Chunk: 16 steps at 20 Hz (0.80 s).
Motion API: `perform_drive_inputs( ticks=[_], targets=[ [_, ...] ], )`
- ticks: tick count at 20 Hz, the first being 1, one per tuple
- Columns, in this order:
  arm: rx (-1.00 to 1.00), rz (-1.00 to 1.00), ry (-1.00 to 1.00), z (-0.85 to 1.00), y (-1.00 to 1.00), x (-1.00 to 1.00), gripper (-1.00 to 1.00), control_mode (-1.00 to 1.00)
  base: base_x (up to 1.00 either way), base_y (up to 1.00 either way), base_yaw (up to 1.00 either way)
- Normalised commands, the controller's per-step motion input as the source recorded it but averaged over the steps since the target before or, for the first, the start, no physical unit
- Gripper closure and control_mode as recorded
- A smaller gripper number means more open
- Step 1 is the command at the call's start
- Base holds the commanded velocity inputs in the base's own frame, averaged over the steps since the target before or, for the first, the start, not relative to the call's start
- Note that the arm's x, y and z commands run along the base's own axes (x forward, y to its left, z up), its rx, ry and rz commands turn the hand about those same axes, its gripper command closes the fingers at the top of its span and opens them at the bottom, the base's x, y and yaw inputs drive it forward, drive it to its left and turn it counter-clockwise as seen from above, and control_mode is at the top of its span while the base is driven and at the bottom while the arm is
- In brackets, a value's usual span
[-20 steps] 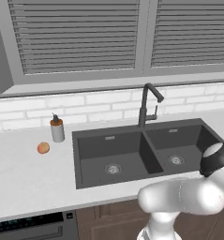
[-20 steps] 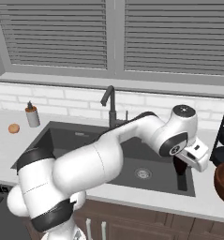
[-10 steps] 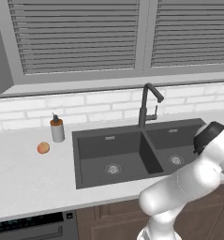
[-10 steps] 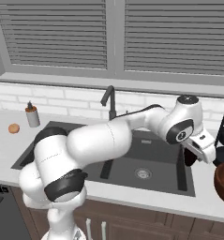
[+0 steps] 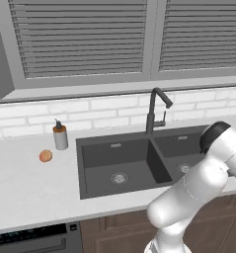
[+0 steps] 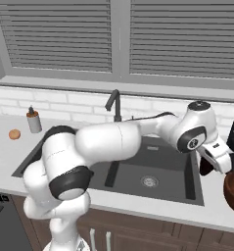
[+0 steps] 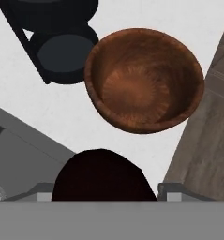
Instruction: Pick the avocado from the sink and place it in the bowl. Then pick the bowl and place it in the microwave. Then close the microwave door and press the start button.
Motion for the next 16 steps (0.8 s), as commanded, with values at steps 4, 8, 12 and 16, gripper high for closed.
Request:
perform_drive_inputs(
  ticks=[4,8,12,16],
  targets=[
    [0.00,0.00,-0.04,-0.04,-0.61,0.00,1.00,-1.00,0.00,0.00,0.00],
    [0.06,0.00,0.00,0.00,-0.67,0.02,1.00,-1.00,0.00,0.00,0.00],
    [0.07,0.00,0.00,0.06,-0.37,0.00,1.00,-1.00,0.00,0.00,0.00],
    [0.01,0.00,0.00,-0.01,-0.19,0.05,1.00,-1.00,0.00,0.00,0.00]
  ],
)
